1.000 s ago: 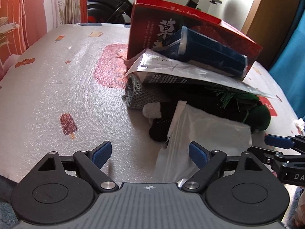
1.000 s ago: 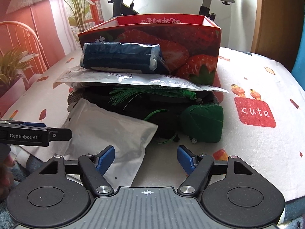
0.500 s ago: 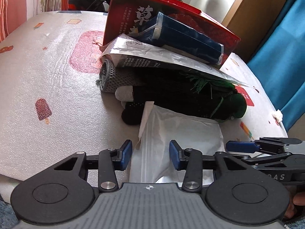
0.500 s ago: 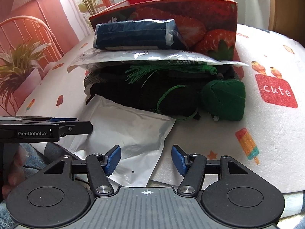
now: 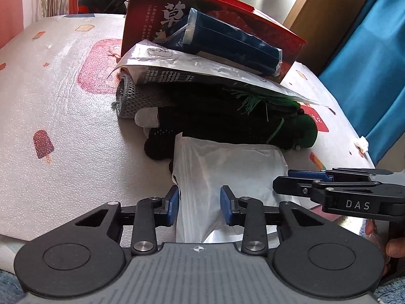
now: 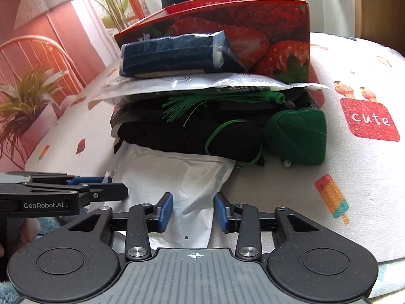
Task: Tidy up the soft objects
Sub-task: 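Close the left tool on the white pouch's edge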
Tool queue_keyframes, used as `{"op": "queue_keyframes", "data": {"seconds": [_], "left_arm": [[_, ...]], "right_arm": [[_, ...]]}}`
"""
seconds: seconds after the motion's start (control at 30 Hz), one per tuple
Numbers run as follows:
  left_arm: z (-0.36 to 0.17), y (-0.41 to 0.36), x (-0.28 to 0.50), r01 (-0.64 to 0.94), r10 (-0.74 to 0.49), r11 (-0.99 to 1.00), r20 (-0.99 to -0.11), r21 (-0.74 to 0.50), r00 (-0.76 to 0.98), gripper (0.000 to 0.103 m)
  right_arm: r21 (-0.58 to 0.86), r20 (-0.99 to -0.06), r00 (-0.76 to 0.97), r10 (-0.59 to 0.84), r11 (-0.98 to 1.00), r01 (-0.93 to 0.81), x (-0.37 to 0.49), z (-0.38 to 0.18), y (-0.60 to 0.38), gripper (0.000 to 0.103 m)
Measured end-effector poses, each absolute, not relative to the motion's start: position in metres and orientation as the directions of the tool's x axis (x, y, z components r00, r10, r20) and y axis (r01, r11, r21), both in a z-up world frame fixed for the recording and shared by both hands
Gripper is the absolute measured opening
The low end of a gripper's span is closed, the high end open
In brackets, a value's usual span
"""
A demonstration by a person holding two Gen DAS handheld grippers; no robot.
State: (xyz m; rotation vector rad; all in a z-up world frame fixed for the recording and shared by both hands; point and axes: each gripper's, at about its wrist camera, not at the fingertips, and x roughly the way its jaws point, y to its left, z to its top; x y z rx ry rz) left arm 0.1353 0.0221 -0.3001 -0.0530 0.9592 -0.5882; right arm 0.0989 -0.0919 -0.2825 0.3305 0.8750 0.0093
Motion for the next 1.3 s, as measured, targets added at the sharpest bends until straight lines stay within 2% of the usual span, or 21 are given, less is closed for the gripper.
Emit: {"op": "queue_keyframes", "data": {"seconds": [0.17, 0.53, 0.8, 1.07, 1.17, 1.3], "left_arm": [[-0.3, 0.021, 0.136, 0.452, -0.492, 0.843, -0.757, -0.291, 0.431, 0.039], [-0.301, 0.019, 0.136, 0.454, -0.487, 0.845, -0.757, -0.282, 0.435, 0.043], [-0.3, 0.021, 0.135, 0.452, -0.488, 0.845, -0.756, -0.286, 0.436, 0.042], [-0.287, 0.026, 0.127, 0.479, -0.539, 0.82, -0.707, -0.314, 0.458, 0.04], [-0.284, 0.02, 0.122, 0.504, -0.528, 0.818, -0.709, -0.277, 0.468, 0.039], [-0.289, 0.021, 0.126, 0.483, -0.514, 0.829, -0.722, -0.281, 0.463, 0.039]], "right_arm": [[0.298, -0.747, 0.652, 0.129, 0.942, 0.156, 0.097, -0.282, -0.098, 0.016], [0.351, -0.756, 0.636, 0.152, 0.915, 0.199, 0.097, -0.293, -0.108, 0.017], [0.355, -0.739, 0.652, 0.171, 0.921, 0.16, 0.095, -0.289, -0.103, 0.019], [0.301, -0.688, 0.705, 0.172, 0.952, 0.062, 0.088, -0.269, -0.089, 0.019], [0.276, -0.662, 0.725, 0.189, 0.961, 0.001, 0.086, -0.261, -0.081, 0.019], [0.239, -0.695, 0.699, 0.167, 0.971, 0.005, 0.09, -0.264, -0.074, 0.016]]}}
